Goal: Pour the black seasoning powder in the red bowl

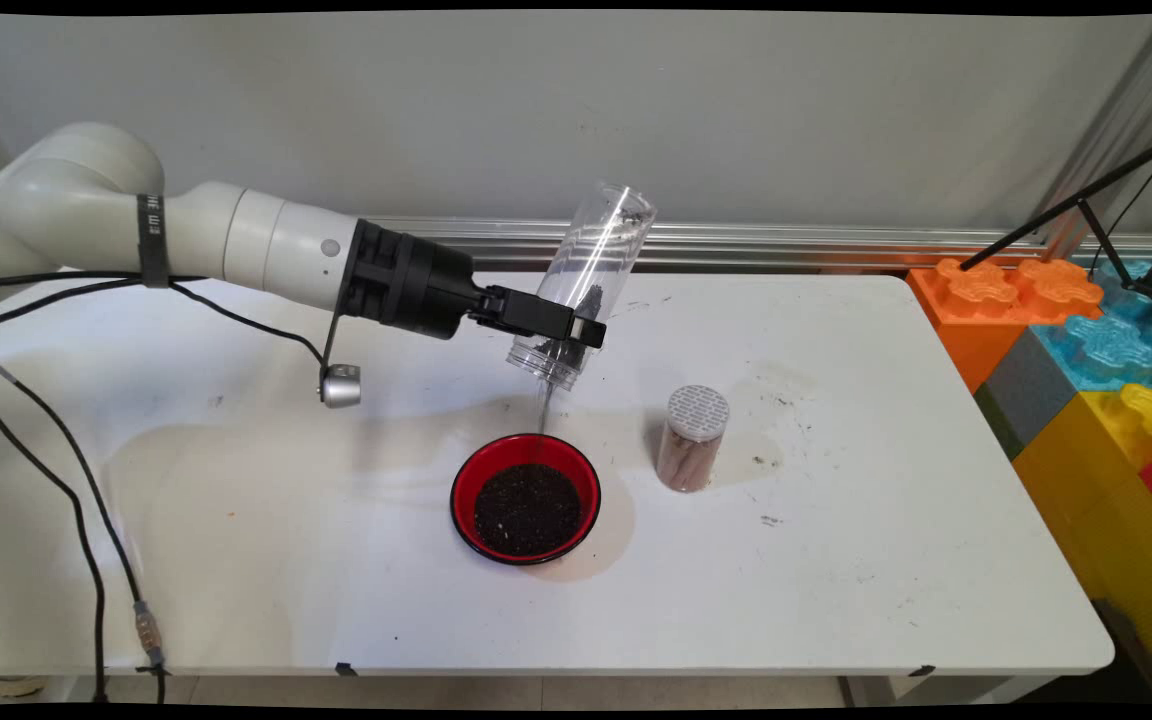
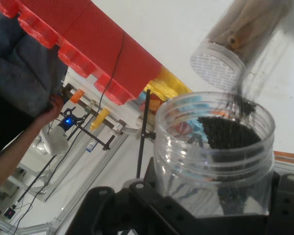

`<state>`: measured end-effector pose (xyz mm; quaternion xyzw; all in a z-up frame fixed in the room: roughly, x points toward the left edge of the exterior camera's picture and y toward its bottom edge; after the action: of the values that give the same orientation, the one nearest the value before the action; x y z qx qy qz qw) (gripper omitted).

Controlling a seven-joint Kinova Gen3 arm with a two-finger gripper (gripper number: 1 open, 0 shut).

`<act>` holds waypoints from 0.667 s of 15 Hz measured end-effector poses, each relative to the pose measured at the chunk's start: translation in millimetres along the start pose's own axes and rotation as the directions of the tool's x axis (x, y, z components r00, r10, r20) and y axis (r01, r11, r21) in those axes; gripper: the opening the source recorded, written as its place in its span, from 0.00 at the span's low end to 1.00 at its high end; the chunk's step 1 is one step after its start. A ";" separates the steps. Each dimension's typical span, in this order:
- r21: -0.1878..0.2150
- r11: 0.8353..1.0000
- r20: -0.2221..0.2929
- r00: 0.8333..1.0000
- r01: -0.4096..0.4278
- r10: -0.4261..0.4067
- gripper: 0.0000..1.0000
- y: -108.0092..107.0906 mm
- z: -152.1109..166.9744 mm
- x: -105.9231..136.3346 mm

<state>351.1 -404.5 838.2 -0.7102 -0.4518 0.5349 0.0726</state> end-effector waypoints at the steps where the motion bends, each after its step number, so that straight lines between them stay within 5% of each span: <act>1: 0.000 1.000 0.001 1.000 -0.001 0.001 0.00 0.0 0.0 0.0; 10: 0.002 1.000 0.009 1.000 0.000 0.000 0.00 0.4 2.0 2.5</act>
<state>349.7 -403.7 835.4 -0.7077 -0.4516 0.5387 0.0713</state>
